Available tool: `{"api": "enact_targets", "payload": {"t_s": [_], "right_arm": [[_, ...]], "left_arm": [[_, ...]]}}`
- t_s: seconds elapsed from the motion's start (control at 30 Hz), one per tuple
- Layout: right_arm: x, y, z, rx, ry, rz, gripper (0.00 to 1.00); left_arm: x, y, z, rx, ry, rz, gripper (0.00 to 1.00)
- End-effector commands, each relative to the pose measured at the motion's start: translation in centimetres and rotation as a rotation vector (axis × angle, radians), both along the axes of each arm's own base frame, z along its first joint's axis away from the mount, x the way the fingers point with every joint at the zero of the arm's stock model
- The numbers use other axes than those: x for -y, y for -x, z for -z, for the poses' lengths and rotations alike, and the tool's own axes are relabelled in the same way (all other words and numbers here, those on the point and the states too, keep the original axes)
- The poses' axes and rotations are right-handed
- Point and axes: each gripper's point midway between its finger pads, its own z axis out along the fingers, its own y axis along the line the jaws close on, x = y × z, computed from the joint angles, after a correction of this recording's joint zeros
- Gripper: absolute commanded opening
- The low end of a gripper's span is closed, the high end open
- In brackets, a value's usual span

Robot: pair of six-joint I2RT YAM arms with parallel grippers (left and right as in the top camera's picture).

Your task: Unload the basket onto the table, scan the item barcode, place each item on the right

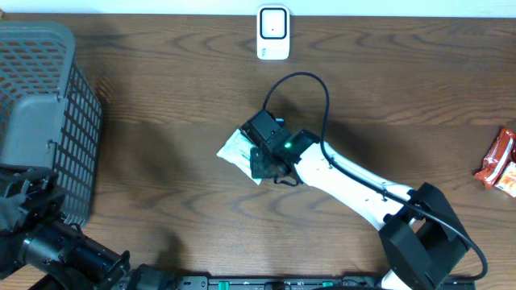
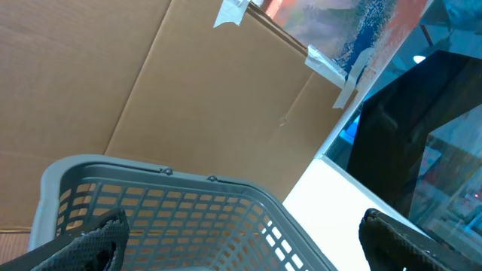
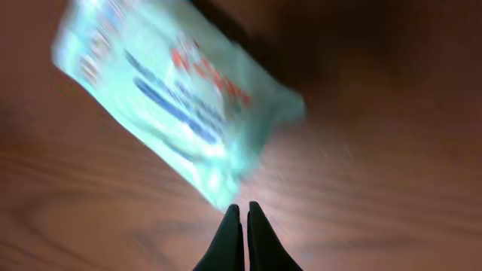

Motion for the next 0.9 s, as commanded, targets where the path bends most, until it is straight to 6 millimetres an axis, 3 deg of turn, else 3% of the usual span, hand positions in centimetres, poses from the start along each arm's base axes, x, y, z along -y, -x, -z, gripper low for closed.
{"api": "enact_targets", "payload": {"t_s": [0.0,0.03,0.07,0.1,0.13,0.17,0.33,0.47,0.6,0.73,0.87], "right_arm": [[1.0,0.1,-0.5,0.013,0.033,-0.038,0.02],[1.0,0.0,-0.7,0.019,0.035,-0.059,0.24],[1.0,-0.2,-0.8,0.035,0.039,-0.101,0.57],[0.8,-0.5,-0.9,0.061,0.044,-0.173,0.78],[0.6,-0.8,-1.0,0.089,0.050,-0.246,0.93],[0.4,-1.1,-1.2,0.116,0.056,-0.313,0.99],[-1.0,-2.2,-1.5,0.232,0.080,-0.572,0.99],[-1.6,-1.8,0.2,0.230,0.098,-0.773,0.99],[-1.5,-2.5,1.6,0.225,0.092,-0.812,0.99],[-3.1,-2.2,0.7,0.225,-0.107,-0.914,0.99],[-2.9,-3.8,-0.2,0.262,-0.178,-0.892,0.99]], "left_arm": [[-0.3,0.6,-0.2,0.011,0.009,-0.013,0.98],[-0.3,0.6,-0.2,0.011,0.009,-0.013,0.98],[-0.3,0.6,-0.2,0.011,0.009,-0.013,0.98],[-0.3,0.6,-0.2,0.011,0.009,-0.013,0.98],[-0.3,0.6,-0.2,0.011,0.009,-0.013,0.98],[-0.3,0.6,-0.2,0.011,0.009,-0.013,0.98],[-0.3,0.6,-0.2,0.011,0.009,-0.013,0.98],[-0.3,0.6,-0.2,0.011,0.009,-0.013,0.98],[-0.3,0.6,-0.2,0.011,0.009,-0.013,0.98],[-0.3,0.6,-0.2,0.011,0.009,-0.013,0.98],[-0.3,0.6,-0.2,0.011,0.009,-0.013,0.98]]}}
